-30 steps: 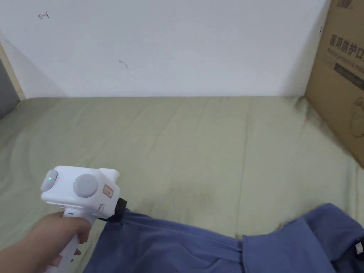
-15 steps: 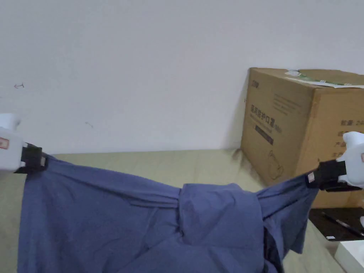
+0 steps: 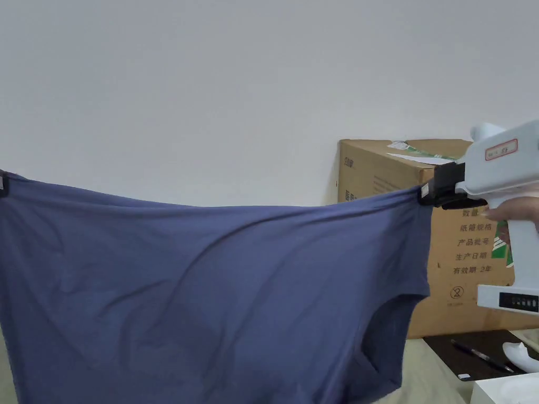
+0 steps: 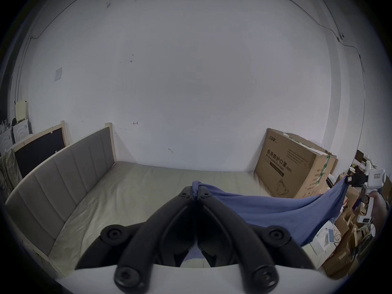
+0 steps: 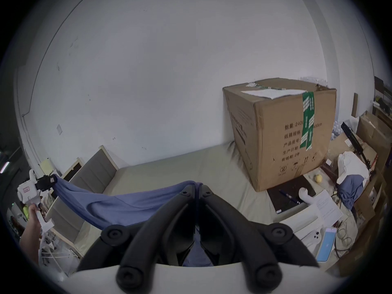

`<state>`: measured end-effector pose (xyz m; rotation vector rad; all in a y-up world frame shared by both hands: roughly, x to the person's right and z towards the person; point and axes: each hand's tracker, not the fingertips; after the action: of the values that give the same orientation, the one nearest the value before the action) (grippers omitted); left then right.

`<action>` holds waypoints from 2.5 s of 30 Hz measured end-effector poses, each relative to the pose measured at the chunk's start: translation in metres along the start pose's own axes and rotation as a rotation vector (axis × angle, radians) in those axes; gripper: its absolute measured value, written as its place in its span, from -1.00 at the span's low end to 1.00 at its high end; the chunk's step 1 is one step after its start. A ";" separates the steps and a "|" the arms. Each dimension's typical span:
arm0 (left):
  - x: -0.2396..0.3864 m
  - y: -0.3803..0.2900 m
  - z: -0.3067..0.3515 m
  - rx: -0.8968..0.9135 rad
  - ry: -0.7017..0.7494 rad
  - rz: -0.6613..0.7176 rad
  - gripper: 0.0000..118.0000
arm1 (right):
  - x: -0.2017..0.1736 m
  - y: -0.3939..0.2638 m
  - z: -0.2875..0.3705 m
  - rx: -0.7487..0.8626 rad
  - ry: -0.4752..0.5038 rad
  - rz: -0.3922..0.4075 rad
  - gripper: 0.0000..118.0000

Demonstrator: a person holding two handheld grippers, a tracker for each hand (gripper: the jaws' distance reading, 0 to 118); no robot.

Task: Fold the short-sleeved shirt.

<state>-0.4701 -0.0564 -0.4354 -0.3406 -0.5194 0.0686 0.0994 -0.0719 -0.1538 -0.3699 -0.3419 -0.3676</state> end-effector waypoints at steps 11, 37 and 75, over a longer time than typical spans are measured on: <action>0.000 0.061 -0.076 0.007 0.023 0.066 -0.99 | -0.036 0.103 -0.064 0.105 -0.085 0.097 -0.95; -0.025 -0.041 -0.289 -0.131 0.037 0.108 -0.99 | -0.022 0.019 -0.247 0.119 -0.183 0.194 -0.95; -0.056 -0.445 0.020 -0.649 0.056 0.066 -0.72 | 0.106 -0.440 -0.015 -0.557 -0.194 0.150 -0.87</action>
<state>-0.5380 -0.4779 -0.2959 -0.9915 -0.4646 -0.0491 0.0182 -0.4901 -0.0008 -0.9757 -0.3957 -0.2756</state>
